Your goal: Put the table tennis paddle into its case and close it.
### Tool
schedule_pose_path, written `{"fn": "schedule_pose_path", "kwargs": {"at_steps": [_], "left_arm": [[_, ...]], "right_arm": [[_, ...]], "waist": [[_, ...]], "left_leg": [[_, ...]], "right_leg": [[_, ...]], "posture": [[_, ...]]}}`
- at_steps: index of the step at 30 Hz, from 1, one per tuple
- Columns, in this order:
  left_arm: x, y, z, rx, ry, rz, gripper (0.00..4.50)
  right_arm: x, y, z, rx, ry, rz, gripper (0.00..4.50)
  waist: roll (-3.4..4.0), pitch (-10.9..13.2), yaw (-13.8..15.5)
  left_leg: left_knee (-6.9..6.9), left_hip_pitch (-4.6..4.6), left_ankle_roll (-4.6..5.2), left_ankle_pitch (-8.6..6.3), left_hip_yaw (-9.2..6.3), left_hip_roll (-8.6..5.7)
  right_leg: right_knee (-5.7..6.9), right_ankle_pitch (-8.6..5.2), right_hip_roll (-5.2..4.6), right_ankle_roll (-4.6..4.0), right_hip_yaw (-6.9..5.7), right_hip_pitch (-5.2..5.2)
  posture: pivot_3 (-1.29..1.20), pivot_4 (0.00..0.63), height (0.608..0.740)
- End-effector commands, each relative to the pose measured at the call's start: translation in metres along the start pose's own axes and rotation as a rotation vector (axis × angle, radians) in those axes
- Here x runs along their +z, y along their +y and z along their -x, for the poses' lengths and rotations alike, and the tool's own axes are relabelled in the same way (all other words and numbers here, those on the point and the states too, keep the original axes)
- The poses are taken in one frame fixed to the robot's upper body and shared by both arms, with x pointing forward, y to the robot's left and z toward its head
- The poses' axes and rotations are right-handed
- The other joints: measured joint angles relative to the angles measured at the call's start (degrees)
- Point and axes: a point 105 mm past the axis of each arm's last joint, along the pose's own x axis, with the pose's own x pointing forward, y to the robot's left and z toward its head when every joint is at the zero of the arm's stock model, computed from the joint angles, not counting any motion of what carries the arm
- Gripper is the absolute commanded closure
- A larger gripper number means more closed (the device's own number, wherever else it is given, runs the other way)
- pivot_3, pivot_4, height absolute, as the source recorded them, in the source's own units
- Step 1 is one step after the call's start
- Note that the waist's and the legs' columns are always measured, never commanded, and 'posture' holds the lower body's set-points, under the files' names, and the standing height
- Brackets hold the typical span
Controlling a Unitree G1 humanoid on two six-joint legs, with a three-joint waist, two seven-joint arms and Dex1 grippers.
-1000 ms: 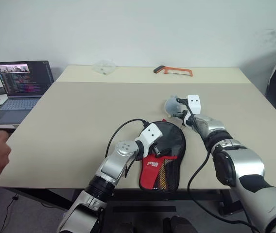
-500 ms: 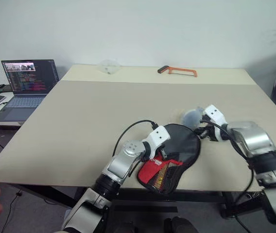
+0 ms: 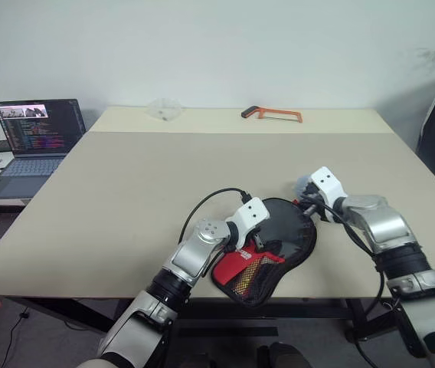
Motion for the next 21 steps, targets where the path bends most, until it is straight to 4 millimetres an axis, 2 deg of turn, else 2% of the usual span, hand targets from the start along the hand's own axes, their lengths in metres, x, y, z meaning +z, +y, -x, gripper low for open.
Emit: {"fn": "schedule_pose_path", "kwargs": {"at_steps": [1,4,9,12,18,20,21], "left_arm": [[-0.041,-0.004,0.004,0.001,0.151,0.04,0.0],[-0.041,0.002,0.01,0.022,0.151,0.042,0.0],[-0.039,0.012,0.02,0.052,0.141,0.05,0.0],[-0.038,0.014,0.025,0.052,0.133,0.055,0.0],[-0.038,0.022,0.048,0.033,0.132,0.059,0.0],[-0.041,0.026,0.054,0.035,0.143,0.054,0.0],[-0.042,0.028,0.057,0.038,0.147,0.053,0.0]], "right_arm": [[0.031,0.007,-0.012,-0.018,-0.109,0.043,4.48],[0.044,0.014,-0.025,-0.009,-0.145,0.041,4.48],[0.04,0.015,-0.029,0.031,-0.086,0.048,4.48],[0.035,0.013,-0.026,0.042,-0.064,0.053,3.87],[0.022,-0.006,0.002,0.034,0.014,0.048,1.89],[0.015,-0.009,0.012,0.045,0.046,0.066,1.89],[0.012,-0.008,0.017,0.059,0.061,0.077,1.73]], "waist": [[-0.01,0.0,-0.3],[-0.01,0.0,-0.89],[0.0,0.0,-1.35],[0.01,0.01,-1.37],[0.02,0.02,-1.32],[0.01,0.02,-1.29],[0.01,0.03,-1.23]], "left_leg": [[-0.02,0.14,0.0,0.0,0.0,0.01],[-0.02,0.17,0.0,0.0,0.01,0.01],[-0.03,0.2,0.0,0.0,0.05,0.05],[-0.05,0.21,0.0,0.0,0.0,0.11],[-0.07,0.15,0.0,-0.01,-0.08,0.06],[-0.1,0.15,0.0,-0.01,-0.07,0.06],[-0.11,0.14,0.0,-0.01,-0.09,0.06]], "right_leg": [[0.0,-0.01,0.0,0.0,0.02,0.05],[0.01,0.0,0.01,0.0,0.05,0.07],[0.06,0.01,0.0,-0.01,0.1,0.03],[0.09,-0.02,0.0,-0.06,0.1,0.03],[0.07,-0.05,0.0,-0.1,0.05,-0.01],[0.05,-0.07,0.0,-0.12,0.05,-0.02],[0.03,-0.08,0.0,-0.12,0.04,-0.02]], "posture": [[0.0,0.15,0.74],[0.0,0.15,0.74],[0.0,0.15,0.74],[0.0,0.15,0.74],[0.0,0.15,0.74],[0.0,0.15,0.74],[0.0,0.15,0.74]]}}
